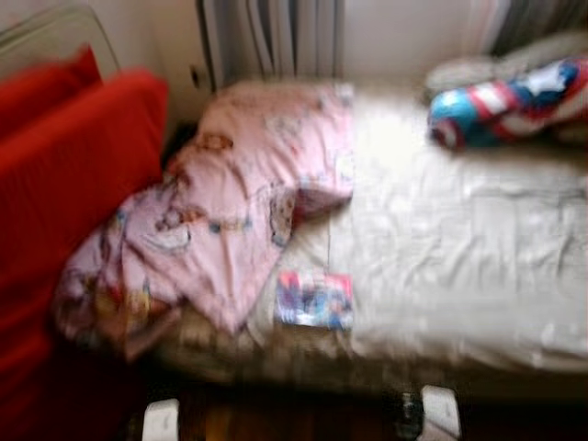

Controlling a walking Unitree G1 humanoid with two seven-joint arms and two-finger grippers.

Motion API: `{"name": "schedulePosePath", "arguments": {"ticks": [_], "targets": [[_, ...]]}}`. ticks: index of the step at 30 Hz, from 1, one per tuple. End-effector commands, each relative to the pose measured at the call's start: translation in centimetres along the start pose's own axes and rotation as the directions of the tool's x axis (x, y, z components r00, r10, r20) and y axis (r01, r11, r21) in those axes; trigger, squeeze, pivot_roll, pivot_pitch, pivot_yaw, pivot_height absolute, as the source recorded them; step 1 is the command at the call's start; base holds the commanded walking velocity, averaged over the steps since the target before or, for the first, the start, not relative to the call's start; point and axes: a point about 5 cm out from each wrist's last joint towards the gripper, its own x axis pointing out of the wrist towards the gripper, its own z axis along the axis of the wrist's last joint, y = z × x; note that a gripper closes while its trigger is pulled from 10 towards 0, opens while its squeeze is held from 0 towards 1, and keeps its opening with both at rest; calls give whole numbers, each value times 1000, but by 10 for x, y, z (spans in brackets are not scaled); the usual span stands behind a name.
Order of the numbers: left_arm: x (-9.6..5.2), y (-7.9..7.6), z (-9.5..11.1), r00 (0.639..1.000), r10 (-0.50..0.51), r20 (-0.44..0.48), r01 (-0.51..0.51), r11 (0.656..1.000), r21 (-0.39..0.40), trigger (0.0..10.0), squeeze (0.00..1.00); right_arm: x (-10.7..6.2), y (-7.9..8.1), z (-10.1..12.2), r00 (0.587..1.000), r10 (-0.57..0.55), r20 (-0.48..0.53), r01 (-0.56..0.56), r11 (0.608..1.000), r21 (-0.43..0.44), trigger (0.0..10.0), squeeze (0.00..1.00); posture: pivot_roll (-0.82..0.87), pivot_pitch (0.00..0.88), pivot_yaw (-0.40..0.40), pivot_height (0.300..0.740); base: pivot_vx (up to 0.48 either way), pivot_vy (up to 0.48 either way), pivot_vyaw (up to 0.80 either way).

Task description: Clean up the room

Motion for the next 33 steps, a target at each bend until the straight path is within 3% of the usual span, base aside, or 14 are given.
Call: {"name": "schedulePosePath", "arguments": {"ticks": [1, 19, 33], "targets": [[-2, -2, -7, 1000, -4, -22, 4, 1000, -7, 10000, 0, -2, -9, -5, 1000, -22, -13, 22, 1000, -3, 10000, 0, -78, 118, 41, 740, 0, 382, 0], [-3, -4, -9, 1000, -17, -13, 16, 999, -27, 10000, 0, -1, -11, -2, 1000, -17, -1, 17, 1000, -25, 10000, 0, -85, 119, 26, 740, 0, 21, 0], [-3, -12, -11, 999, -35, -14, 35, 998, -49, 10000, 0, -1, -13, 3, 1000, 12, 27, -9, 996, -94, 10000, 0, -101, 121, 4, 740, 319, 0, 57]]}}
